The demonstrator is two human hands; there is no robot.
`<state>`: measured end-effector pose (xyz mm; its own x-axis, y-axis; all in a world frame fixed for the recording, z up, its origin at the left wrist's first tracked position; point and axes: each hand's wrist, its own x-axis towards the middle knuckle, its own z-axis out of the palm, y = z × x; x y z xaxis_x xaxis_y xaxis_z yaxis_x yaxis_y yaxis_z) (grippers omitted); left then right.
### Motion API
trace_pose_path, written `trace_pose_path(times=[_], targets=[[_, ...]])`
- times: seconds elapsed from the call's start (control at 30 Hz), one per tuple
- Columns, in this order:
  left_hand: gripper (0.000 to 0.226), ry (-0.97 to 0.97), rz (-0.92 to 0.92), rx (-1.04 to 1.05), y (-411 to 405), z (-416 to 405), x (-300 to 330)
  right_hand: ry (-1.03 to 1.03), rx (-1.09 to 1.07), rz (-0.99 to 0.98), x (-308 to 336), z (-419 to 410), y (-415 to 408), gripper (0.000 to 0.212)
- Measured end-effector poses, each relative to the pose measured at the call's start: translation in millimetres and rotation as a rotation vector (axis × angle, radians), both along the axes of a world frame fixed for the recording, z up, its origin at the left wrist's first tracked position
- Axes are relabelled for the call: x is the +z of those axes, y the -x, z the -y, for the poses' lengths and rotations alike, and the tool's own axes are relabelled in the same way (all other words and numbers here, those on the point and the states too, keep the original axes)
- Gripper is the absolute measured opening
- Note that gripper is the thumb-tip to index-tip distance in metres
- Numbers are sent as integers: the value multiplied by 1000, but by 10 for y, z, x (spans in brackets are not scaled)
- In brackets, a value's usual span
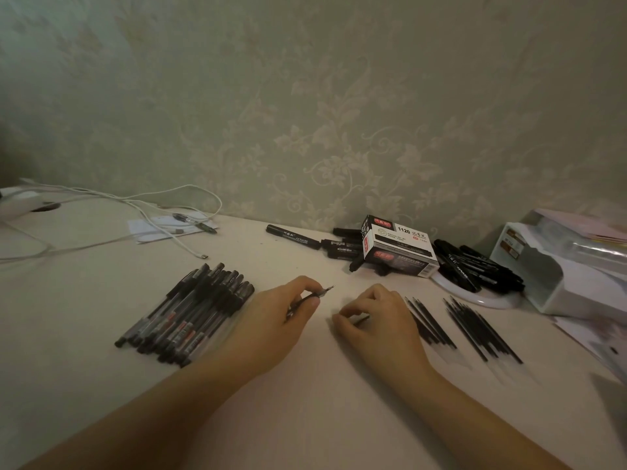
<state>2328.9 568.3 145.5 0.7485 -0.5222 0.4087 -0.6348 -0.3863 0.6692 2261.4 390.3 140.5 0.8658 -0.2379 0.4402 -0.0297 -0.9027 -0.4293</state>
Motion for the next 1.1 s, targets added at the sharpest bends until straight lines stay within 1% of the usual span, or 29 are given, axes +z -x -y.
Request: trace_pose_path(times=[0.1,0.13,0.17,0.27,0.3,0.37,0.47,0.73,0.9,1.1], targets=[[15,-14,13,-16,37,13,16,-11,30,-25,-10,8,-7,12],[15,-18,17,-20,47,16,21,-60,42,-14,-1,17,-12,9],[15,-21,19,-25,53,17,26,-161,53,22,18,30,-13,6],[14,-17,27,-34,60,9,38,-597,98,180,97,82,-3,9],[14,-12,31,-36,61,9,40,-705,121,199,118,86,1,10],[14,-4,37,-43,68,17,45,-828,168,190,128,73,7,10],[14,5,51,-62,92,26,59,-851,213,133,109,32,0,9],[15,11,75,-89,119,32,76,-829,266,80,135,8,17,10],[16,11,53,-71,98,19,75,-896,239,132,132,32,10,9],[16,23,48,-85,101,26,93,-870,293,82,132,7,12,9]])
